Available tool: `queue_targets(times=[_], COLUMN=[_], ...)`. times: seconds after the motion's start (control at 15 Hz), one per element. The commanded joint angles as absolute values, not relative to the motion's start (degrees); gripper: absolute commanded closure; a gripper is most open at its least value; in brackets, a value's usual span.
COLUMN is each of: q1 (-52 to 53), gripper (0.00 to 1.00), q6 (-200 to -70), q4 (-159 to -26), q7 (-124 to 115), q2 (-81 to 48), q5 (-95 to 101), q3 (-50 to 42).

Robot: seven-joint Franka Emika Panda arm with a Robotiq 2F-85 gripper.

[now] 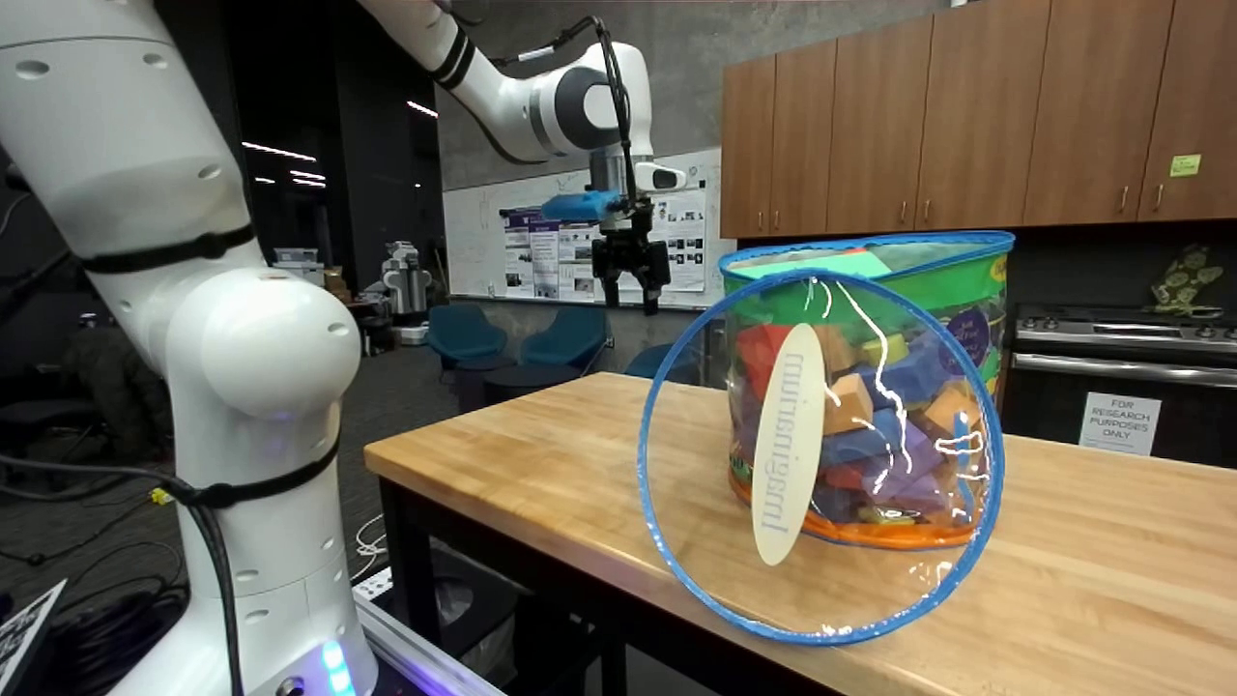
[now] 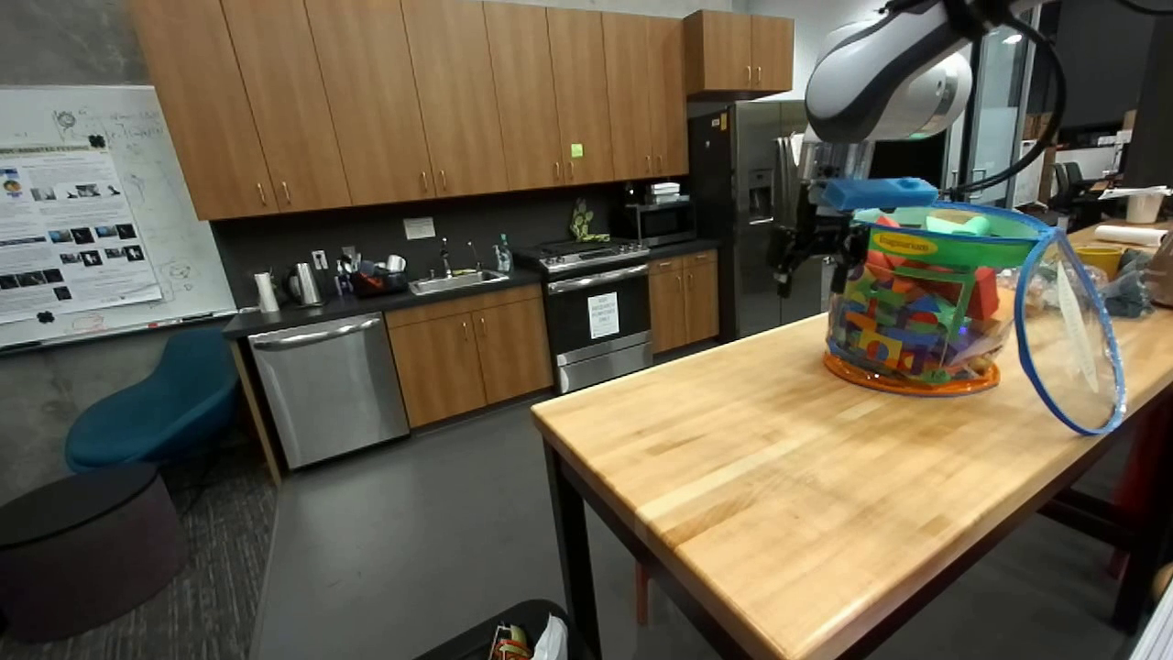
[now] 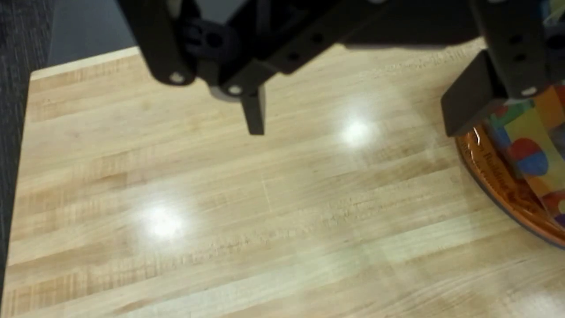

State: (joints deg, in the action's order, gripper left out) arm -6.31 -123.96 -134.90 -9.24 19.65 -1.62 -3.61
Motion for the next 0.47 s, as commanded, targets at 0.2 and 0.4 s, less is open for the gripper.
queue_targets(times=[0.2, 0.4], q1=[-5.5, -5.0], gripper=[0.00, 0.00], q6=[-126.3, -126.0], q4=[-147.7, -151.7], q7=[-9.6, -10.5], q2=[29.7, 33.3], q5=[-2.4, -2.8], q3=[-2.0, -0.9])
